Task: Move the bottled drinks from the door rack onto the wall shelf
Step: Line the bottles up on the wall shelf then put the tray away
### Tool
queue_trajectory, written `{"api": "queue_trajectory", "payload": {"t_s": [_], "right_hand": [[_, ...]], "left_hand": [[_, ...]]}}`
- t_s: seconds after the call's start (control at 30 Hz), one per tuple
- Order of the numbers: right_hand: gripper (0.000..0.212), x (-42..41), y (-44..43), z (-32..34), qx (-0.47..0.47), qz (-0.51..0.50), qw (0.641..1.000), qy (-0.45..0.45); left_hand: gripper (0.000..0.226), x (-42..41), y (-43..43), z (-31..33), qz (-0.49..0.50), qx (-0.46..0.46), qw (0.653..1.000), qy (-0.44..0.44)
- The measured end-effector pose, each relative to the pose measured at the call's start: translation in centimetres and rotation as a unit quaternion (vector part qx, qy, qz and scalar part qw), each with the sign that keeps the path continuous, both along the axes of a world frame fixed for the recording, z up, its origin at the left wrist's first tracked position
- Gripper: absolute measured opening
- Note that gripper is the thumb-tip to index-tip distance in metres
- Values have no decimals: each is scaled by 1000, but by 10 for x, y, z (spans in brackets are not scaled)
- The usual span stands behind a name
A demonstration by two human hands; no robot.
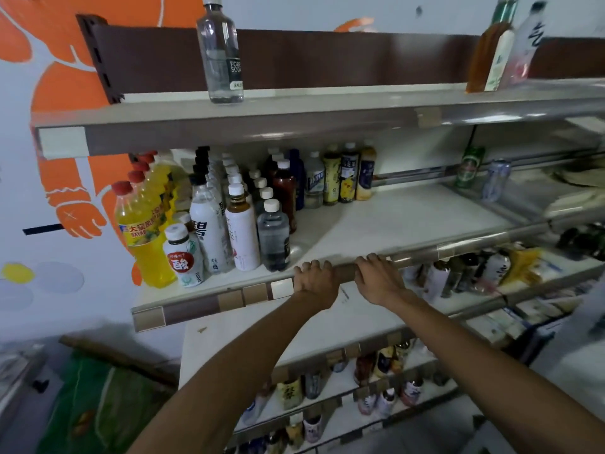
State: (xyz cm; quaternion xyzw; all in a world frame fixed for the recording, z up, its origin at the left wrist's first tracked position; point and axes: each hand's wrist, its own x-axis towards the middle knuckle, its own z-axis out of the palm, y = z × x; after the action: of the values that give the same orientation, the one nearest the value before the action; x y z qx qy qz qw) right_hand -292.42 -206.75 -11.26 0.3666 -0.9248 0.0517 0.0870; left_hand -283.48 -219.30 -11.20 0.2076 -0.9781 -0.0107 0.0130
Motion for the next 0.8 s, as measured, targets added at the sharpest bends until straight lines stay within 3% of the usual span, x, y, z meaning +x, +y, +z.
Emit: {"api": "queue_trajectory", "payload": {"t_s": [0.17,0.33,0.53,0.73,0.8], "right_hand": [[35,22,32,2,-16,-85,996,-4],[39,60,70,-9,-9,-176,984,-25],[41,105,143,-21,-1,-233,972,-37],[39,137,235,-20,9,-344,938,-37],[41,147,266,-19,10,-374,926,-54]], "left_hand": [[50,8,-5,-3,-52,-10,999,4],[54,18,31,-12,-178,-8,983,35],[53,21,117,-35,-302,33,952,37],[34,44,208,-24,-419,3,904,89],[34,38,239,-28,-452,37,889,71]]}}
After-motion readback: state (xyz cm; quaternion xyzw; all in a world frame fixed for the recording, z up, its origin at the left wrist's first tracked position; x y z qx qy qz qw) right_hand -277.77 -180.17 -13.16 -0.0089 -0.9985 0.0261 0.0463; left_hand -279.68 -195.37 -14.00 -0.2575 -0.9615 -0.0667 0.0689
